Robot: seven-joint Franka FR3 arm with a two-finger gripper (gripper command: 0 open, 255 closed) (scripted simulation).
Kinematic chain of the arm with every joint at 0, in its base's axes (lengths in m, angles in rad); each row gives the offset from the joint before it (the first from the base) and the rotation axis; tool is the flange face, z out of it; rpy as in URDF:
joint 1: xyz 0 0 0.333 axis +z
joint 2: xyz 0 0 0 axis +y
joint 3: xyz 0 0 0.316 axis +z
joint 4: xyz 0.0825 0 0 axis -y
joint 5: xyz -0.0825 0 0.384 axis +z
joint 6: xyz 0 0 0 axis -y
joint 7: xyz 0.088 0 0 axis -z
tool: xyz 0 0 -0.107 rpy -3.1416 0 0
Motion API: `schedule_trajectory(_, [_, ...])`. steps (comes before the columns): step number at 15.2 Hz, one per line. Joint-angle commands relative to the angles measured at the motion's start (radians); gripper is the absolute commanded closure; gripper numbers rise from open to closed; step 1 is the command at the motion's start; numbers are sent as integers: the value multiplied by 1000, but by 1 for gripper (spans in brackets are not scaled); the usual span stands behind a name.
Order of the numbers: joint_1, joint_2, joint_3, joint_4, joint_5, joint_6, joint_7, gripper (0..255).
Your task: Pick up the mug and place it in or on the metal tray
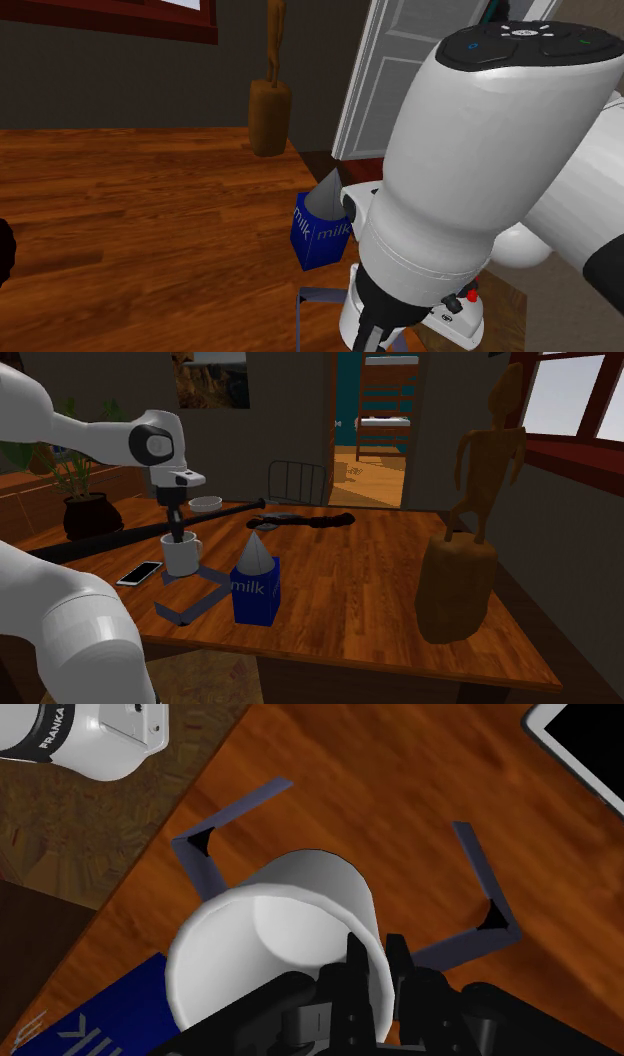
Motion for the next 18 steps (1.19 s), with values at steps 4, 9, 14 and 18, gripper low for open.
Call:
schedule_trajectory(4, [-3,22,31,-49,13,73,0,255])
schedule_trajectory(9, [-7,41,52,-74,19,117,1,255])
schedule_trajectory(14, [-7,41,52,-74,19,117,1,255])
schedule_trajectory(18, [-7,41,52,-74,19,117,1,0])
